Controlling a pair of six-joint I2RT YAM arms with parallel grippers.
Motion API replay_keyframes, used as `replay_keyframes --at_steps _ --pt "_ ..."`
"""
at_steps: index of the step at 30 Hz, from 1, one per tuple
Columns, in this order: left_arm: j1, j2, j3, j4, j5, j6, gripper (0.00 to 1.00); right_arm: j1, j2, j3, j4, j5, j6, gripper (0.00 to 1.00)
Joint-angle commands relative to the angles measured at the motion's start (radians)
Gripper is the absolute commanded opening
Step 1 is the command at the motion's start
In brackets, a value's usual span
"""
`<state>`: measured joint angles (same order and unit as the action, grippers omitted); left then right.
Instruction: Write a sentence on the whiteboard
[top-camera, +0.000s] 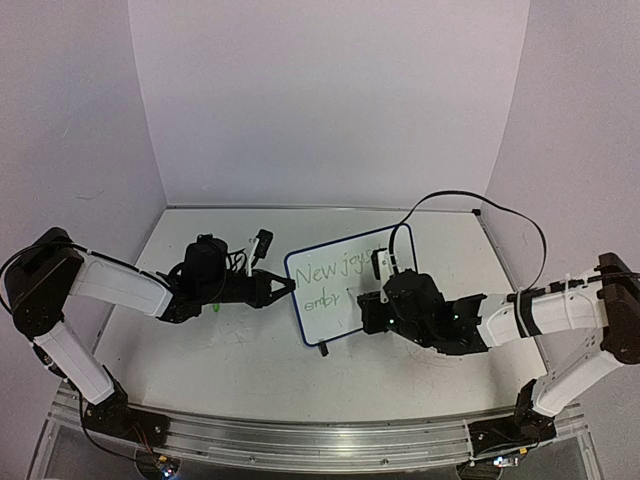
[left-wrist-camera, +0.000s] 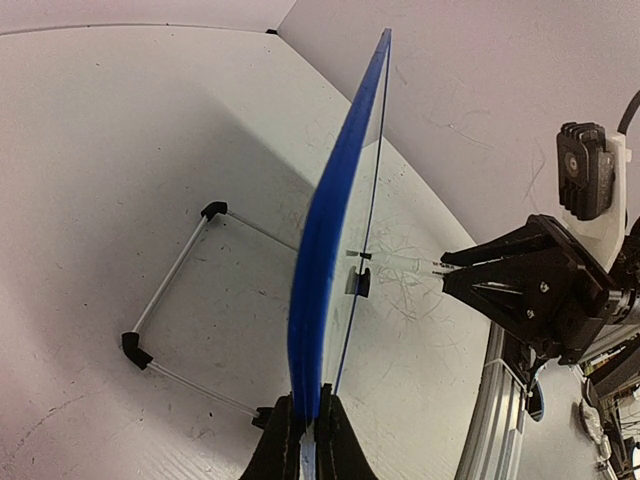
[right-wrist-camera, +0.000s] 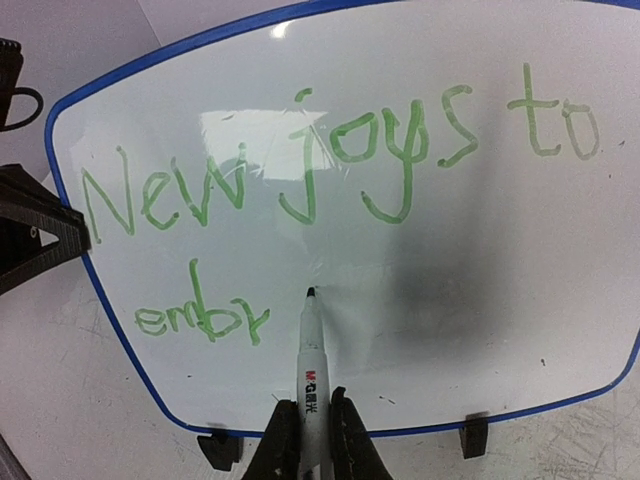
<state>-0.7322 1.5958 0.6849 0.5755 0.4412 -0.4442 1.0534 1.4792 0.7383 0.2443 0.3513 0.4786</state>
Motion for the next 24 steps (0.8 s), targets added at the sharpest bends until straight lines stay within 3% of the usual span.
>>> replay_keyframes --at_steps 1,24 --pt "-0.004 -0.021 0.003 -0.049 -0.009 0.016 0.00 -0.001 0.010 0.005 0.029 -0.002 0.007 0.00" --pt "-0.004 -0.020 0.006 -0.052 -0.009 0.022 0.00 0.001 0.033 0.005 0.028 -0.083 -0.004 0.00"
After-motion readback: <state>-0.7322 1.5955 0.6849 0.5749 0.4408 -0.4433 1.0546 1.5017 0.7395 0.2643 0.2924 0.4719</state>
